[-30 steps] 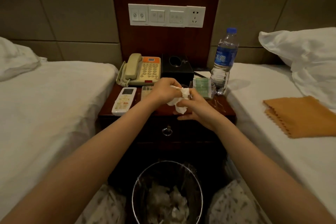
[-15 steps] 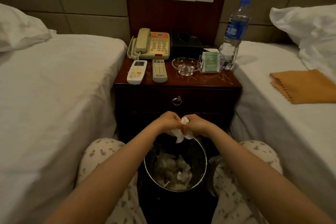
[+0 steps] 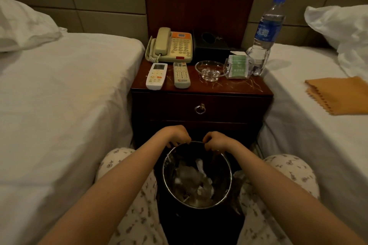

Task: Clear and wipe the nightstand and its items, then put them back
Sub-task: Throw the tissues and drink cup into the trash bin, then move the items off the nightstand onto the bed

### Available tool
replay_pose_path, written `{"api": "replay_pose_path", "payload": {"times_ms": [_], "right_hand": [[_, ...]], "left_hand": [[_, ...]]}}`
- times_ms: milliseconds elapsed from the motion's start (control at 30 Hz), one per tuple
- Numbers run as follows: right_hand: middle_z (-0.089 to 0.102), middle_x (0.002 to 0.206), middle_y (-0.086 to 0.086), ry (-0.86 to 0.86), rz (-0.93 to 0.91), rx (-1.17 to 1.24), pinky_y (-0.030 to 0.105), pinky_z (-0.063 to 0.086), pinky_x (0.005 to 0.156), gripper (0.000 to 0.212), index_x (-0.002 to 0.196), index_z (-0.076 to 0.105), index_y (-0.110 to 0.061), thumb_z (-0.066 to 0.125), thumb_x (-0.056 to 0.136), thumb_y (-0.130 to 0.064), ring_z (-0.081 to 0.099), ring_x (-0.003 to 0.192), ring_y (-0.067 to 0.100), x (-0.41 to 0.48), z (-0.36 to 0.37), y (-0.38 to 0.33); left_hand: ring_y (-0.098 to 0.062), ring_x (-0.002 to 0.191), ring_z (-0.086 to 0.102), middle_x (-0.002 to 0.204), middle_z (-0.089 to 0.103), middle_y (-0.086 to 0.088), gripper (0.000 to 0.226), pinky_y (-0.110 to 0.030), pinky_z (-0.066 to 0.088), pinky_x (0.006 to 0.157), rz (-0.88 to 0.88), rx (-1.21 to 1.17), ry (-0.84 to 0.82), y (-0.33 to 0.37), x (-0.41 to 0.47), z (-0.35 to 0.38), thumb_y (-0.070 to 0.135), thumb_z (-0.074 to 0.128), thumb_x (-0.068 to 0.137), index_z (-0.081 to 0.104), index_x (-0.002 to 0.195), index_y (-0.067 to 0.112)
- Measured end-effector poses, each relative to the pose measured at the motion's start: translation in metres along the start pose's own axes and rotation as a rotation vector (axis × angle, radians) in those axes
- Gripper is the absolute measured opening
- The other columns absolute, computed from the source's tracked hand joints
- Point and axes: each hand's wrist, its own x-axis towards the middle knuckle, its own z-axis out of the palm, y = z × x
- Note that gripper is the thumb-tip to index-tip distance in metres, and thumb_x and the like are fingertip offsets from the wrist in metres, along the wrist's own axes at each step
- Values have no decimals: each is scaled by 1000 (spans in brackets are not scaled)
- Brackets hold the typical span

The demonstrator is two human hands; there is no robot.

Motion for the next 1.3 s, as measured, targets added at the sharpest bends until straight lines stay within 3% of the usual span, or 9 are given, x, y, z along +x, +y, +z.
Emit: {"api": "replay_pose_path", "payload": {"times_ms": [167,333,467,633,733,800,900,1067,1300], "right_hand": [[55,83,-1,133,-80,63,21,44,55,21,106,62,-13,50,90,-7,54,69,11,-2,-15,-14],[62,75,-1,355,-216,190,20,43,50,14,80,60,-22,53,91,-19,56,57,9,-15,-42,-50],[63,71,-3,466,-342,310,19,45,51,12,82,62,-20,55,91,-18,59,61,11,-31,-67,-81],[65,85,1,631,-418,288,32,54,70,16,74,61,-22,55,88,-20,62,78,17,-33,-88,-121],[60,99,1,624,-420,157,30,47,74,9,95,59,-17,58,87,-21,55,89,15,-28,-90,-144],[55,110,2,571,-371,23,29,45,77,36,117,52,-12,62,86,-26,53,100,17,-21,-86,-158],[45,135,12,536,-273,-92,41,43,99,76,140,30,-11,67,80,-37,44,124,30,-2,-79,-170],[31,144,18,559,-189,-79,44,36,104,91,146,14,-14,69,78,-39,30,133,37,18,-75,-174],[33,140,17,534,-113,-61,44,42,97,88,142,18,-15,72,75,-37,37,129,34,32,-76,-178]], "left_hand": [[-20,117,55,130,57,-6,33,-35,45,90,43,-78,-48,4,-12,-16,20,47,96,51,128,17],[-18,105,59,121,61,-4,23,-33,45,85,210,-267,43,24,-40,-63,22,44,97,55,118,21],[-11,88,61,99,63,4,15,-30,48,78,300,-382,183,26,-61,-107,17,45,97,58,101,24],[-15,87,59,111,59,-5,21,-32,49,77,291,-472,466,15,-59,-145,10,48,94,59,111,17],[-21,107,55,122,58,-7,27,-30,43,83,247,-254,715,6,-44,-154,15,51,92,59,117,13],[-23,115,53,127,57,-8,30,-29,42,86,231,-154,772,0,-33,-160,14,52,91,57,120,14],[-27,116,51,131,51,-10,45,-29,41,82,273,47,724,-12,-21,-170,-2,50,87,52,126,20],[-34,133,28,146,30,-11,62,-44,28,107,242,679,641,-30,-17,-192,12,53,91,31,142,39],[-31,141,20,151,23,-12,62,-42,21,113,408,1369,648,-13,-1,-200,18,51,94,23,146,37]]}}
